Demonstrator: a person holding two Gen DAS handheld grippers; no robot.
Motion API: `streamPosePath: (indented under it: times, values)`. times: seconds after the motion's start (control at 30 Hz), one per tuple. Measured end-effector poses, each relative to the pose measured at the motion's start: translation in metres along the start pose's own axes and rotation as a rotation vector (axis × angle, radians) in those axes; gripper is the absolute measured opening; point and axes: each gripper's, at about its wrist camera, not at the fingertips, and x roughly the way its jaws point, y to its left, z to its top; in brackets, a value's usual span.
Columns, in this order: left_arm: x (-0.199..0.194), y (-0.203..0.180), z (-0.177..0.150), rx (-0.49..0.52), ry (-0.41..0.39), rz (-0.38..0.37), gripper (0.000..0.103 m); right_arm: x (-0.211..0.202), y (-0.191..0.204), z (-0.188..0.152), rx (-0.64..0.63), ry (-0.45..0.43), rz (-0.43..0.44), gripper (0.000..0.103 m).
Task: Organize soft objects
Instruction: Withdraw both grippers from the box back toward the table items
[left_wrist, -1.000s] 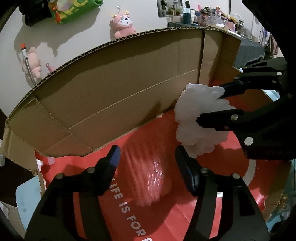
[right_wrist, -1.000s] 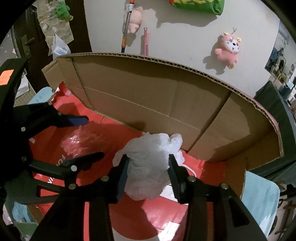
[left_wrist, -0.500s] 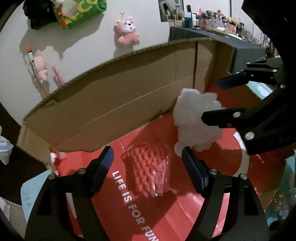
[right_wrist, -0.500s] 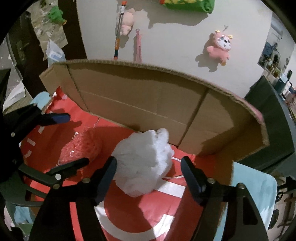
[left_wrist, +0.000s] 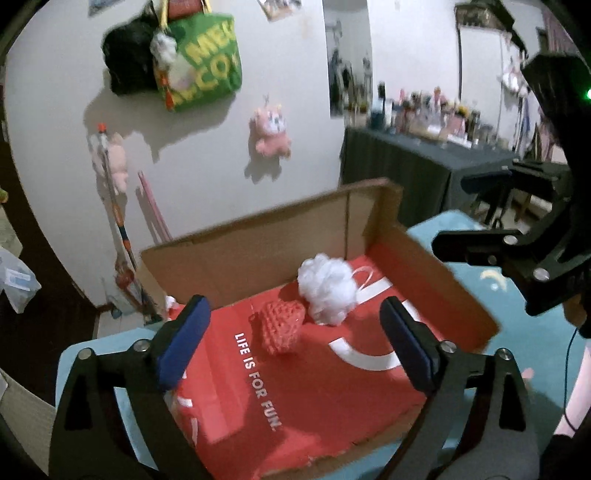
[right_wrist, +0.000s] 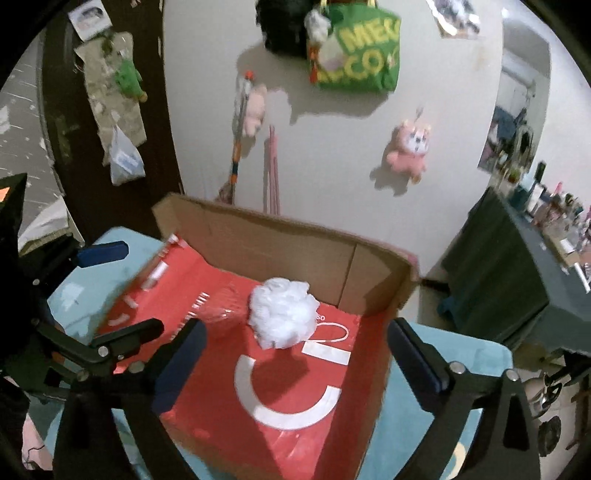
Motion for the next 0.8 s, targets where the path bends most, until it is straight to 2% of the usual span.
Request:
streamPosePath:
  times: [0.17, 0.4, 0.6, 0.8]
  values:
    - [-0.06, -0.017, -0.011, -0.019, -0.113, -0.005, 0.098, -0.067, 0.017, -0.017, -0.003, -0.127, -0.008, 0.103]
    - [-0.128, -0.047, -0.05, -0.022, -0.261, 0.026, 0.101, -0.148, 0.041, -0.059, 0.001, -0.296, -0.016, 0.103]
    - [-0.167, -0.066, -0.091, -0.058, -0.336, 0.043, 0.101, -0.196, 0.062, -0.107, -0.013, -0.402, -0.048, 0.103]
    - [-0.194, -0.084, -0.132, -0.09, -0.387, 0.049, 0.102, -0.226, 0.088, -0.167, -0.016, -0.494, -0.089, 0.103]
